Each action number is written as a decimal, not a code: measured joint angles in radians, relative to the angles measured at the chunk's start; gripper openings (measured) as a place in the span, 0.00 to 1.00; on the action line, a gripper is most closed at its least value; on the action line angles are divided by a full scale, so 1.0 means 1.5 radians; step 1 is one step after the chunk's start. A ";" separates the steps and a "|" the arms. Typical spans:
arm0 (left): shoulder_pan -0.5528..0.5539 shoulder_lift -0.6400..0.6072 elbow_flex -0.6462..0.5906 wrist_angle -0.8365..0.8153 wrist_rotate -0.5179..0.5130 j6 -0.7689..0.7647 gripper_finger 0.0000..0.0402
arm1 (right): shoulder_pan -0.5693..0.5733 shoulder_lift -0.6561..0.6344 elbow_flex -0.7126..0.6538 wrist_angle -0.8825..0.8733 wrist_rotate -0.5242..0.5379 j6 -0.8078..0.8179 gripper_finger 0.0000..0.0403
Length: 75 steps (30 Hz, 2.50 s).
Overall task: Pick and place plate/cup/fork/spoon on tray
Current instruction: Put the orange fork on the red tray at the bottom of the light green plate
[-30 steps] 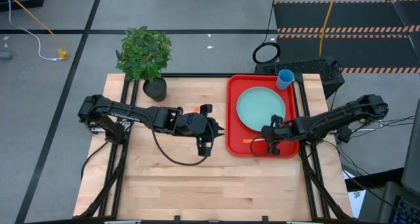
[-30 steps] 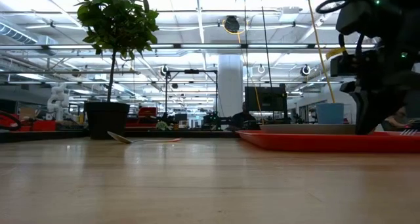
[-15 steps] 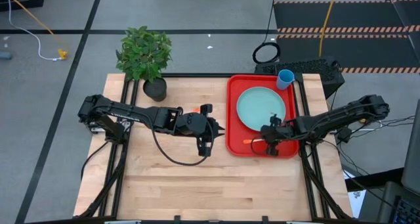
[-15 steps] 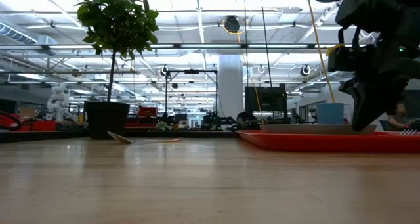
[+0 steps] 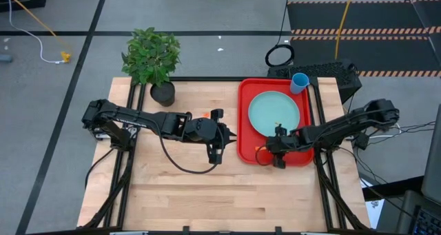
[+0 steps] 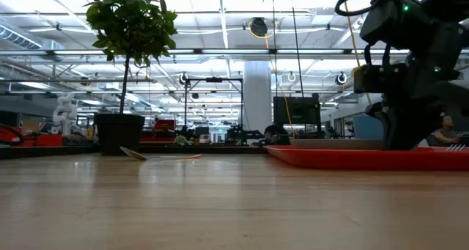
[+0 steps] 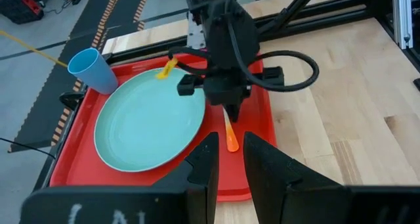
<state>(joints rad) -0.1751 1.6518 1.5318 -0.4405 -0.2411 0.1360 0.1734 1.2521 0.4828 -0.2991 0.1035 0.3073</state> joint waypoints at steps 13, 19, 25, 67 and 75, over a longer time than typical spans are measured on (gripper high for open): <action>0.000 0.000 0.000 0.000 0.000 0.000 0.18 | -0.002 0.012 0.000 0.022 0.034 -0.004 0.00; 0.000 0.000 0.000 0.000 0.000 0.000 0.18 | -0.002 0.012 -0.001 0.022 0.047 -0.004 0.00; 0.000 0.000 0.000 0.000 0.000 -0.001 0.18 | -0.002 0.011 -0.001 0.022 0.052 -0.009 0.00; 0.000 0.000 0.000 0.000 0.000 -0.001 0.18 | -0.004 -0.033 -0.002 0.007 0.050 -0.022 0.00; 0.000 0.000 0.000 0.000 0.000 -0.001 0.18 | 0.010 -0.109 0.007 -0.034 -0.008 0.029 0.00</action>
<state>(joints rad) -0.1753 1.6520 1.5318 -0.4409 -0.2409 0.1345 0.1890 1.0888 0.4930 -0.3503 0.0910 0.3511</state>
